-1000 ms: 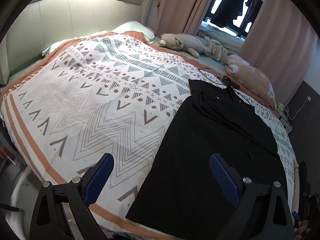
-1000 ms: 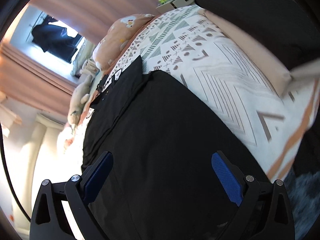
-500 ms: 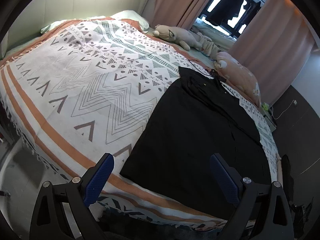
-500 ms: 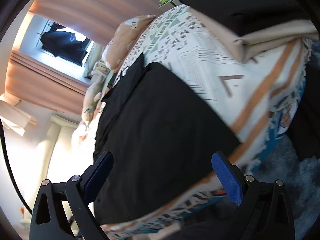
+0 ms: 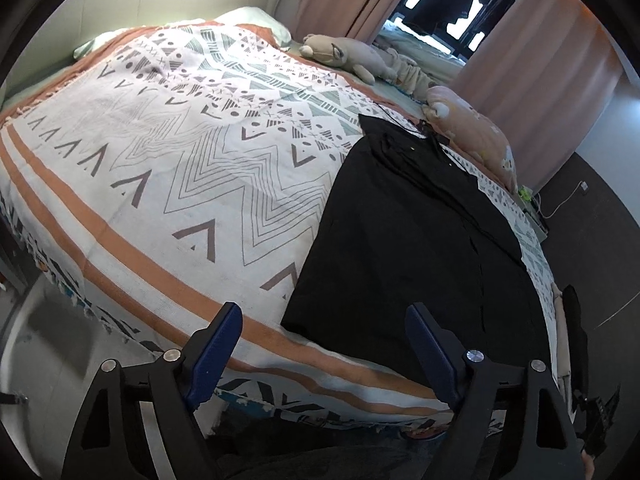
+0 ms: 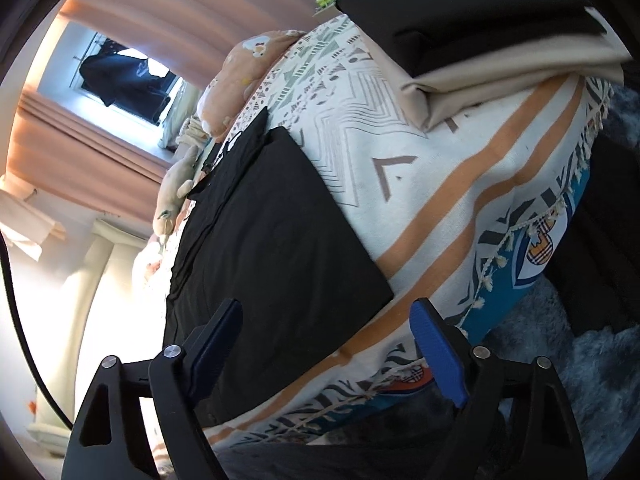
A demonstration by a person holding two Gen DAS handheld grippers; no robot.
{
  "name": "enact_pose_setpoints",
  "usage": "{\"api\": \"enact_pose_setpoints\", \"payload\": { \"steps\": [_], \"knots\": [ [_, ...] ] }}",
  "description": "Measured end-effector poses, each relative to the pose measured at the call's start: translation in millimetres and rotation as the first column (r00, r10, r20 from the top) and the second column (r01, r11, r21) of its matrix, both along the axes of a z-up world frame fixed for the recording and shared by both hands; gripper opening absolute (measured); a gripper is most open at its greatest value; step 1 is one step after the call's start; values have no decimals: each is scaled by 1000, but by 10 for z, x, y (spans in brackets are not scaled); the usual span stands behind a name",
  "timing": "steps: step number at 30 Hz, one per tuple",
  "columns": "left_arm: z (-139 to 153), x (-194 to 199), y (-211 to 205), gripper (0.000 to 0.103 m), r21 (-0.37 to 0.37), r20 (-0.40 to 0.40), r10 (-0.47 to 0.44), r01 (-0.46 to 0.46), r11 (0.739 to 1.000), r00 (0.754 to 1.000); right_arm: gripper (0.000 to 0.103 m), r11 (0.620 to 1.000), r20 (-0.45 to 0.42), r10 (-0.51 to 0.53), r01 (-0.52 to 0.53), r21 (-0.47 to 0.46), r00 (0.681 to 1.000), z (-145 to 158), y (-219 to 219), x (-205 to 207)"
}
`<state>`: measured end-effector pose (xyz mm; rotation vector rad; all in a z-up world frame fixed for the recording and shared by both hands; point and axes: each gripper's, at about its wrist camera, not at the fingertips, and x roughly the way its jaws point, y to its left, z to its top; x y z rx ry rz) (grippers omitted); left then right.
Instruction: Fold large clothes
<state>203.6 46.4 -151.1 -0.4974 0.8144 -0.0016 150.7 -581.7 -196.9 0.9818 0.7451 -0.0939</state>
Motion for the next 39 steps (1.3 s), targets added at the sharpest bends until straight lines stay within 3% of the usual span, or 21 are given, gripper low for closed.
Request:
{"api": "enact_pose_setpoints", "payload": {
  "steps": [3,7,12,15,19,23,28,39],
  "knots": [
    [-100,59,68,79,-12,-20,10,-10,1000,1000,75,1000,-3,-1,1,20,1000,-117,-74,41],
    [-266,145,106,64,-50,-63,10,-13,999,998,71,998,-2,-11,11,69,1000,-290,-124,86],
    [-418,216,101,63,-77,-107,7,-16,997,994,69,991,21,9,-12,133,1000,-488,-139,180],
    [-458,227,114,63,-109,-120,7,-21,994,993,65,975,75,26,-42,218,997,-615,-126,221],
    [-455,227,94,63,-106,-121,-3,-10,994,993,54,958,195,47,-99,270,980,-535,-119,225],
    [-488,226,137,63,-156,-124,-2,-17,988,992,54,957,271,61,-134,257,961,-422,-82,244],
    [-474,218,163,63,-165,-128,-7,-15,986,992,54,970,177,55,-95,225,983,-634,-1,326],
    [-541,427,84,63,-229,-131,-54,23,973,990,54,973,234,32,-84,214,972,-569,-22,481]
  ]
}}
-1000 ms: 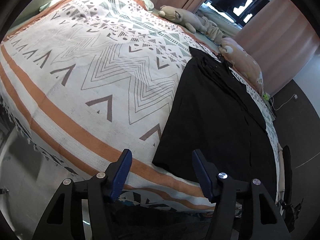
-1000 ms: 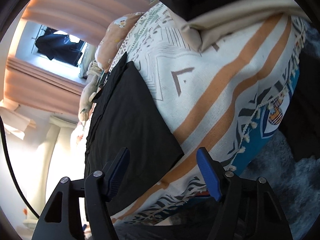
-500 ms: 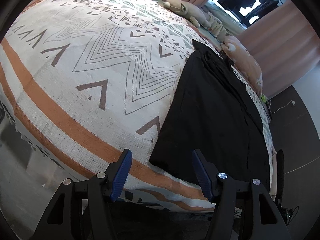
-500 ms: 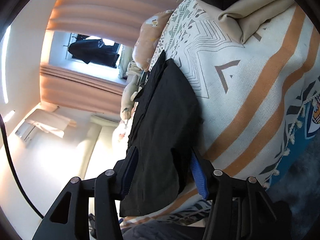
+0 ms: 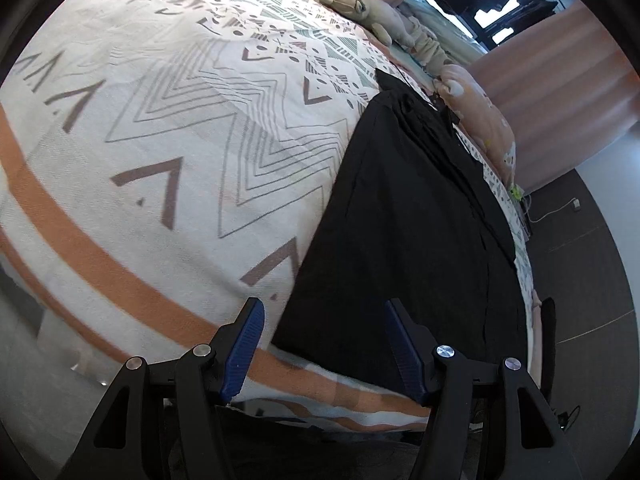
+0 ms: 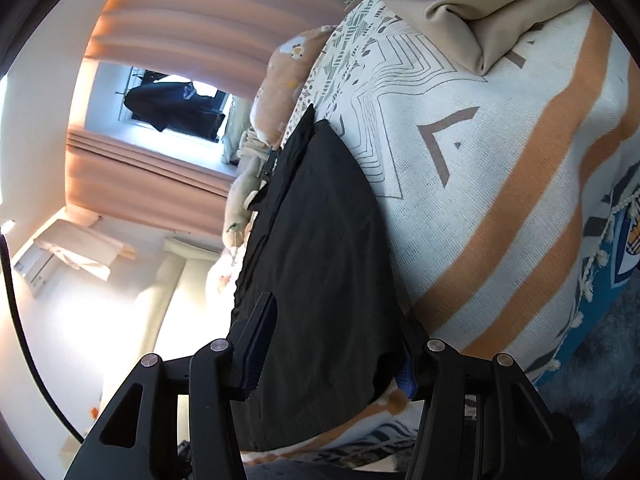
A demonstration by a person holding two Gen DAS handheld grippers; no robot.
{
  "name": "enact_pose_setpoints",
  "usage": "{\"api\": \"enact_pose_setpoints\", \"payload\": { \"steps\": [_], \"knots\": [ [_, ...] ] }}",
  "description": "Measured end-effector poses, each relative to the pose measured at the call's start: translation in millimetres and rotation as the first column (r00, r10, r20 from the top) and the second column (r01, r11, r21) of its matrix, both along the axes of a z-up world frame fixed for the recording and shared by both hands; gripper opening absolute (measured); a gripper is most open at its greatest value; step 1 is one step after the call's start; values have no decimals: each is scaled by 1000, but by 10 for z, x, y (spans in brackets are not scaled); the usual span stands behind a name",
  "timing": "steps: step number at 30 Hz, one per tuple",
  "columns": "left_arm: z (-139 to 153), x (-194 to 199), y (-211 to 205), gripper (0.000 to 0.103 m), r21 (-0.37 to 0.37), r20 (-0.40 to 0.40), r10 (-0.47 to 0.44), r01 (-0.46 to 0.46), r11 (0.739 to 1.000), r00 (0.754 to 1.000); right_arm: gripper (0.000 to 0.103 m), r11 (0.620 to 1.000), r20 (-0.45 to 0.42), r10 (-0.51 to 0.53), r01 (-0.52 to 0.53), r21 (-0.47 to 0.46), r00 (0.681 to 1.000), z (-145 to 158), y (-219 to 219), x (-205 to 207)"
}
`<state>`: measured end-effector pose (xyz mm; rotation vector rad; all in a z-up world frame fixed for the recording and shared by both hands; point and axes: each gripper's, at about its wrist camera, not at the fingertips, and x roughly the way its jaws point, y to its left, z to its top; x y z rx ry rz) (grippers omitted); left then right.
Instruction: Fold large clothes
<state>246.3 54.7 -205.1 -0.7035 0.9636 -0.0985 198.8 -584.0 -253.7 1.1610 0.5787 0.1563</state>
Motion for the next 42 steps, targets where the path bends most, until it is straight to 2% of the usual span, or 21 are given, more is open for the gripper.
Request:
{"api": "enact_pose_setpoints", "payload": {
  "steps": [3,5,6,7,8,9,11,17,20,21,22,24,25,26,28,29,32,37,42],
  "knots": [
    [-36,59,-22,63,-46,5,-20,21,999,1000,54,1000,-7,-2,2,4,1000,-28,22,51],
    [-45,75,-49,63,-63,4,-37,37,997,999,42,1000,-22,-4,4,-5,1000,-48,31,97],
    [-42,75,-58,60,-63,7,-41,42,997,999,28,1000,-38,-7,7,-12,999,-66,43,80],
    [-43,66,-67,38,-58,6,-38,38,998,999,13,1000,-64,-16,15,-17,998,-88,54,103],
    [-75,64,-67,18,-55,-12,-32,31,998,999,8,1000,-82,-23,22,-16,996,-110,54,113],
    [-112,61,-56,10,-64,-31,-20,18,998,999,6,999,-93,-32,31,-12,995,-131,52,105],
    [-118,-8,-11,10,-100,-8,16,-17,995,1000,4,999,-69,-52,52,2,996,-104,56,45],
    [237,-222,25,6,-80,104,54,-46,996,993,4,999,1,-51,51,5,999,206,21,-138],
    [452,-368,76,5,-89,146,72,-60,994,987,4,999,40,-38,39,-11,998,497,79,-274],
    [533,-434,90,5,-95,162,78,-64,993,984,4,999,40,-38,39,-11,998,497,79,-274],
    [605,-485,110,5,-102,173,85,-68,992,981,4,999,59,-31,32,-13,998,650,91,-351],
    [773,-595,135,5,-112,198,97,-76,991,975,4,1000,73,-26,26,-1,997,729,94,-402],
    [861,-662,150,5,-120,210,105,-81,989,972,4,1000,98,-19,16,23,995,882,104,-492],
    [951,-726,154,5,-127,224,111,-84,988,968,4,1000,105,-16,15,9,994,991,120,-541],
    [1148,-891,181,4,-133,256,125,-93,987,958,4,1000,118,-11,13,-17,993,1196,162,-638],
    [1237,-957,188,4,-134,273,130,-96,986,953,4,1000,118,-11,13,-17,993,1196,162,-638],
    [1532,-1203,239,4,-146,330,146,-102,984,933,4,999,169,-1,7,-37,986,1546,241,-863],
    [1956,-1558,354,4,-187,405,149,-78,979,902,4,999,236,1,10,-47,972,1980,309,-1148],
    [2320,-1864,390,4,-198,472,157,-69,978,867,4,999,300,10,2,-41,954,2324,366,-1400]
  ]
}}
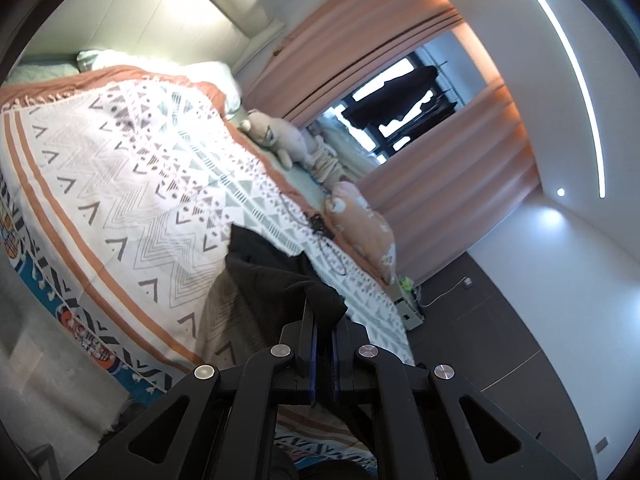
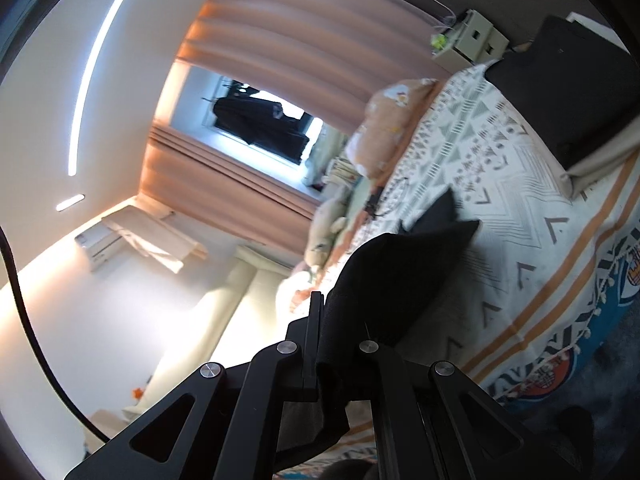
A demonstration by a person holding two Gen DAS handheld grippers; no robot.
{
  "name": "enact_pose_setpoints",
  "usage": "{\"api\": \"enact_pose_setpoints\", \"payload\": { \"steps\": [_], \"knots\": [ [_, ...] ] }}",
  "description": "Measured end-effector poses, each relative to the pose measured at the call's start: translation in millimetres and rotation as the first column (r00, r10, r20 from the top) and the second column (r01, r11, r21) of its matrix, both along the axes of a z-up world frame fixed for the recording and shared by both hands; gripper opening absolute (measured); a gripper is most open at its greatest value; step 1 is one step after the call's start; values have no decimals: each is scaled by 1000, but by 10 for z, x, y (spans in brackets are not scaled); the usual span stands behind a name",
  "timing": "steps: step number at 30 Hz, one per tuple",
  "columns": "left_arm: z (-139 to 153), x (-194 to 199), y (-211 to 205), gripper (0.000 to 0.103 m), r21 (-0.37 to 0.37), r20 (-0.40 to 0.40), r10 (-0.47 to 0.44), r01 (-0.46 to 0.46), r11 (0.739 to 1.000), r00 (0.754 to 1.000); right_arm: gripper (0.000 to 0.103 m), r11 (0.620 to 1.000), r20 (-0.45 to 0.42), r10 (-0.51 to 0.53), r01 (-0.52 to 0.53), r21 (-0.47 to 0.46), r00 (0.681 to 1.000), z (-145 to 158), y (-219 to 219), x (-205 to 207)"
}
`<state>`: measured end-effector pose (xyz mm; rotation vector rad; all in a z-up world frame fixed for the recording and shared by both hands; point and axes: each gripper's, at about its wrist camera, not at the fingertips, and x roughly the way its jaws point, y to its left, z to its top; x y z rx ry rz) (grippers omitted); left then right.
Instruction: Fold large clothes
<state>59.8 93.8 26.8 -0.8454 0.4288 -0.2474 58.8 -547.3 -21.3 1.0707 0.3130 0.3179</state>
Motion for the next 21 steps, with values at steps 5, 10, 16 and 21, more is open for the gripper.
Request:
{"api": "enact_pose_setpoints", "payload": {
  "steps": [5,10,16,21],
  "knots": [
    [268,-297,45,4,-12,75,24,-23,1000,997,4,1000,57,3,-2,-8,998,228,18,-152],
    [440,-332,38,4,-8,103,49,-48,999,993,4,1000,103,12,-12,-1,995,366,44,-77],
    [615,-108,37,4,8,110,53,-54,999,993,4,1000,119,-13,12,12,993,435,29,91],
    [670,175,40,4,6,114,36,-37,999,993,4,999,102,-31,30,11,994,486,-6,336]
  ]
}}
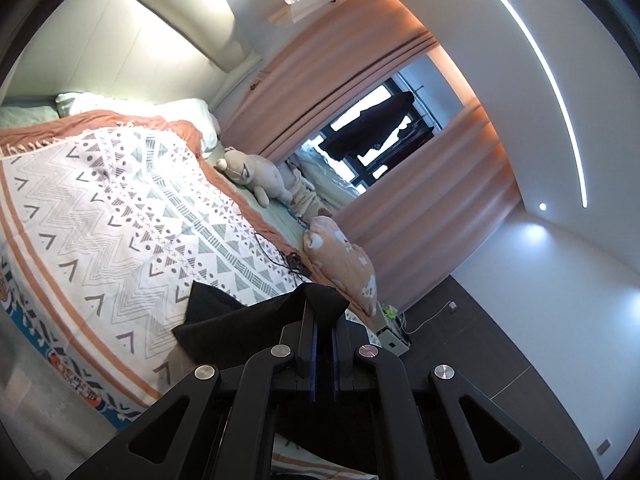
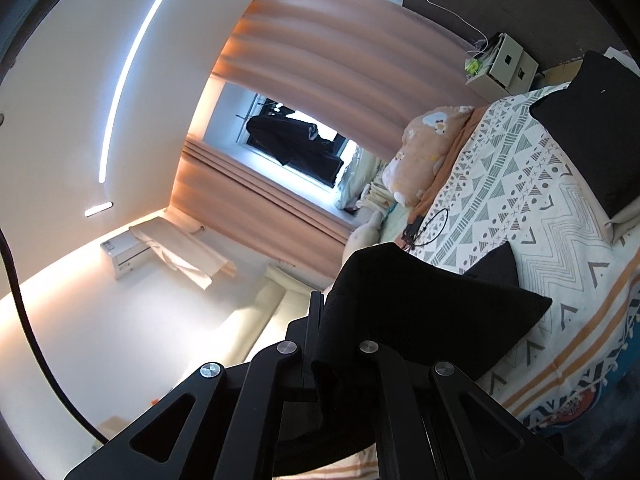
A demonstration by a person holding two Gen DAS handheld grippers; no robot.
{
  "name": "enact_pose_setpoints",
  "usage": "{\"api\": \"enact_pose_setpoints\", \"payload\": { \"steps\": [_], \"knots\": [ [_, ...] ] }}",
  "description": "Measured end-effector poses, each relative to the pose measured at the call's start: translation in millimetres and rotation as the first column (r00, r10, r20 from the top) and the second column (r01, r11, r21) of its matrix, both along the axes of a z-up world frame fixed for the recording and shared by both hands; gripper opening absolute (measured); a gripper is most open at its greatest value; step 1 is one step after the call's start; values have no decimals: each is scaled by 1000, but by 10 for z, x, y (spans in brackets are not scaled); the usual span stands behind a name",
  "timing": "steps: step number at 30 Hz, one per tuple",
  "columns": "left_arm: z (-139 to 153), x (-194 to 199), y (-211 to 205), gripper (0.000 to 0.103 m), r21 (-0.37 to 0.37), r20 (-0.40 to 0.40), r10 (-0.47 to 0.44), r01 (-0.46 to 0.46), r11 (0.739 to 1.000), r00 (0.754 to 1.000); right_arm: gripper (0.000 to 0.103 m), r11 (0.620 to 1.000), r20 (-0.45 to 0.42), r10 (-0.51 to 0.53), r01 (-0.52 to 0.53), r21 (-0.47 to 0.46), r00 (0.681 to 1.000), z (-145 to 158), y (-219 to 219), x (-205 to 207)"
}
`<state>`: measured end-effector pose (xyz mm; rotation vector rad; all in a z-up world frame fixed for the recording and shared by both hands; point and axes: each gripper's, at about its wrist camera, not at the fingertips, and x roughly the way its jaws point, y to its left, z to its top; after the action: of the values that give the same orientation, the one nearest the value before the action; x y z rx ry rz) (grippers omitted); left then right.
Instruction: Fold large clothes
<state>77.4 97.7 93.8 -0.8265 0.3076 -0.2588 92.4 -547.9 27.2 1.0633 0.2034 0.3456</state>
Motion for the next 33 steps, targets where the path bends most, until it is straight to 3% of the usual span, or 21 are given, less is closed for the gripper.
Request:
{"api": "enact_pose_setpoints", "payload": {
  "steps": [6,15,26,33],
  "knots": [
    [64,551,-41,5,-5,8,1,-1,1000,1000,4,1000,-17,-18,18,-17,1000,93,-59,546],
    [67,1619,-57,5,2,-47,13,-13,1000,999,4,999,-74,-47,45,-20,996,29,-149,1512],
    [-510,2709,-111,5,16,-173,9,-6,1000,985,4,997,-164,-76,75,-9,984,-509,-170,2397],
    [-998,3213,-126,5,19,-273,12,-7,1000,962,4,997,-248,-71,70,-9,966,-963,-162,2858]
  ]
}}
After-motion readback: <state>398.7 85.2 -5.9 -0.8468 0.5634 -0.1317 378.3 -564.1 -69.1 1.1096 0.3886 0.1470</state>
